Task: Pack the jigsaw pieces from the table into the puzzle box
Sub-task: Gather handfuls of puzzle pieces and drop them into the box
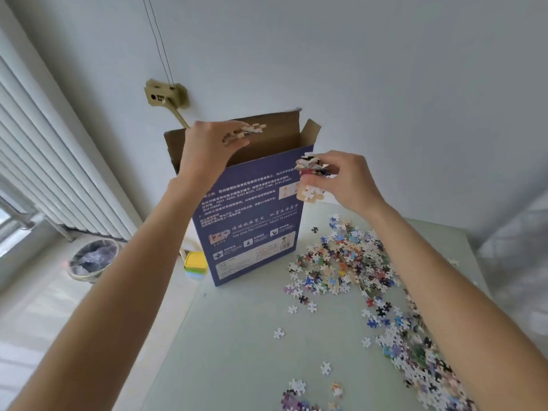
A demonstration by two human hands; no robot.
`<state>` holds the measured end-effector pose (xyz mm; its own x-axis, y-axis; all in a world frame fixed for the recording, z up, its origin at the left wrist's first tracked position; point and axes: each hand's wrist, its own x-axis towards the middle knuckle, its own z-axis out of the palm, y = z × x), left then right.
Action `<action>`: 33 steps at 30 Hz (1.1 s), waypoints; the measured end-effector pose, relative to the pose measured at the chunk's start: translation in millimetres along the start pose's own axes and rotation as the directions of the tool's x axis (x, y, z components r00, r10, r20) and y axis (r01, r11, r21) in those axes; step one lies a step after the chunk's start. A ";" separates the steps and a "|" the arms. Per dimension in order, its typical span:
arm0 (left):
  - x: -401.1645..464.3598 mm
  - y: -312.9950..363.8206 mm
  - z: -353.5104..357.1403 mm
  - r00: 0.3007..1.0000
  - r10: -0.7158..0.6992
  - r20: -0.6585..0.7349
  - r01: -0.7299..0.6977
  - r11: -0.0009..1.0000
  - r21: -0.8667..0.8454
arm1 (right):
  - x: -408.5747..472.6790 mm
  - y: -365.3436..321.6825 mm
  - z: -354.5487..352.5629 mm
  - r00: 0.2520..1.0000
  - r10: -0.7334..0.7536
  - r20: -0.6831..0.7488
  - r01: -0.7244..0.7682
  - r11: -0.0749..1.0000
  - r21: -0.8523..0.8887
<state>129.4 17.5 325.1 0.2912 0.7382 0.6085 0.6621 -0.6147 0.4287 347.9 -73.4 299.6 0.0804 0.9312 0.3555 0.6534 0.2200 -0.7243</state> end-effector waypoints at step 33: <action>-22.7 -33.2 6.5 0.985 -0.016 0.173 -0.016 0.983 0.183 | 127.2 -31.8 60.1 0.831 -0.161 0.533 0.351 0.895 -0.277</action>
<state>105.3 23.0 292.7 0.3960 0.7849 0.4766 0.7722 -0.5655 0.2896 292.1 55.5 332.4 -0.4395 0.8930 0.0968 0.8212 0.4431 -0.3596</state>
